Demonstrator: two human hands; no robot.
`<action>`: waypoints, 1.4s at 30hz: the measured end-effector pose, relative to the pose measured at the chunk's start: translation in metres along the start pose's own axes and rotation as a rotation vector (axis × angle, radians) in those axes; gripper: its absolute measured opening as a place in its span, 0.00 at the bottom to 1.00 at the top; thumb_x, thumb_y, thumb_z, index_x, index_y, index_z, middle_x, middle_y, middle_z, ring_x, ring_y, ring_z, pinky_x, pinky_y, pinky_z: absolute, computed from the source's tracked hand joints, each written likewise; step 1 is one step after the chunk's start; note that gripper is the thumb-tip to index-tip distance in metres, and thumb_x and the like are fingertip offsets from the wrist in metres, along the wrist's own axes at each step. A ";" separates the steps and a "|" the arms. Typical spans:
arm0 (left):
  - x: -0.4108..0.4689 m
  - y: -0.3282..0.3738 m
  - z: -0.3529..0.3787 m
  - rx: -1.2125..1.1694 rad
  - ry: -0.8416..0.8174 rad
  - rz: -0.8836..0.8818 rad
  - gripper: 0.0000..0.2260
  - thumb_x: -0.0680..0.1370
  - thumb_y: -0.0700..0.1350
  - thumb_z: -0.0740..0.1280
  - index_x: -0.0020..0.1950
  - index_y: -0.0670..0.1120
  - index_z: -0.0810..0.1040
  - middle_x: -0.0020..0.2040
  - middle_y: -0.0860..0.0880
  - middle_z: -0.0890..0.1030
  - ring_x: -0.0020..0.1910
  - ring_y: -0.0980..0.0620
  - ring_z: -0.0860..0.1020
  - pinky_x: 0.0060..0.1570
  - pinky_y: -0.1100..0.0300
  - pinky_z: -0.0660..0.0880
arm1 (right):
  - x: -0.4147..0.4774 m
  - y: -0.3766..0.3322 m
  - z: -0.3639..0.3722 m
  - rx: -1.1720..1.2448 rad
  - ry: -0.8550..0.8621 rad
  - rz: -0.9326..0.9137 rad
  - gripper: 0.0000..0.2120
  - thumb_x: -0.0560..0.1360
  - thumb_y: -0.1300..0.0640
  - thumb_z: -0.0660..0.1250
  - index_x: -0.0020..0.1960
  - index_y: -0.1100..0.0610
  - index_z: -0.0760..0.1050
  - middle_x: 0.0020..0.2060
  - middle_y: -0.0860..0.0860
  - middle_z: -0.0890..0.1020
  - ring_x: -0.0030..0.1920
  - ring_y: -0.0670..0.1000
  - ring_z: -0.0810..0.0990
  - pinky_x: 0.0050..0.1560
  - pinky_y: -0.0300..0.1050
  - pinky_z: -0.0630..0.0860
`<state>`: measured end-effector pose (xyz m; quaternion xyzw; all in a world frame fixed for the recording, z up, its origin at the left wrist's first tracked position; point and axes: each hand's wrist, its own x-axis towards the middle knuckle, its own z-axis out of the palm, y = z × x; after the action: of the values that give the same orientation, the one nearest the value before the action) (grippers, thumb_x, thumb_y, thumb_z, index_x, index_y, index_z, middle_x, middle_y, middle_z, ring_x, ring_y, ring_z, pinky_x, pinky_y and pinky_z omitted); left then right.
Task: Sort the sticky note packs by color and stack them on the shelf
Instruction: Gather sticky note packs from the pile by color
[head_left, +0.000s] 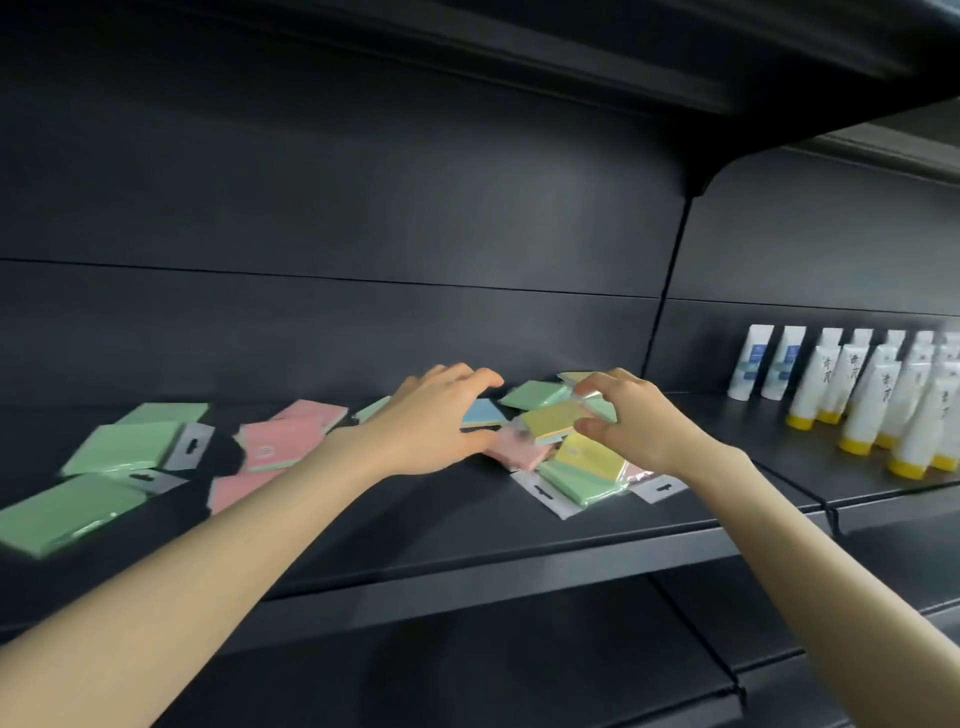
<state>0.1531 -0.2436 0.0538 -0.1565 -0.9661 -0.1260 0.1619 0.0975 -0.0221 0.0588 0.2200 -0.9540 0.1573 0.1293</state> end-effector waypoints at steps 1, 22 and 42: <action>0.006 0.006 0.002 -0.008 -0.005 -0.005 0.24 0.78 0.55 0.62 0.72 0.54 0.61 0.70 0.54 0.67 0.68 0.52 0.64 0.63 0.55 0.62 | 0.000 0.009 -0.003 0.009 0.003 -0.002 0.20 0.77 0.53 0.66 0.67 0.55 0.70 0.66 0.53 0.71 0.65 0.55 0.69 0.62 0.44 0.65; 0.107 -0.021 0.082 -0.123 -0.223 -0.220 0.27 0.74 0.60 0.65 0.69 0.50 0.66 0.65 0.52 0.71 0.65 0.51 0.69 0.63 0.54 0.68 | 0.108 0.089 0.055 0.119 -0.109 -0.047 0.21 0.75 0.51 0.67 0.66 0.54 0.70 0.58 0.54 0.76 0.56 0.55 0.75 0.54 0.46 0.72; 0.165 -0.006 0.119 -0.148 -0.124 -0.479 0.28 0.74 0.64 0.63 0.66 0.48 0.70 0.64 0.49 0.73 0.62 0.51 0.71 0.60 0.54 0.70 | 0.175 0.155 0.070 0.182 -0.166 -0.210 0.19 0.73 0.47 0.69 0.61 0.55 0.75 0.59 0.54 0.76 0.60 0.56 0.72 0.52 0.42 0.67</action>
<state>-0.0299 -0.1709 0.0021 0.0579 -0.9719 -0.2211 0.0562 -0.1387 0.0186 0.0128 0.3415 -0.9150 0.2101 0.0450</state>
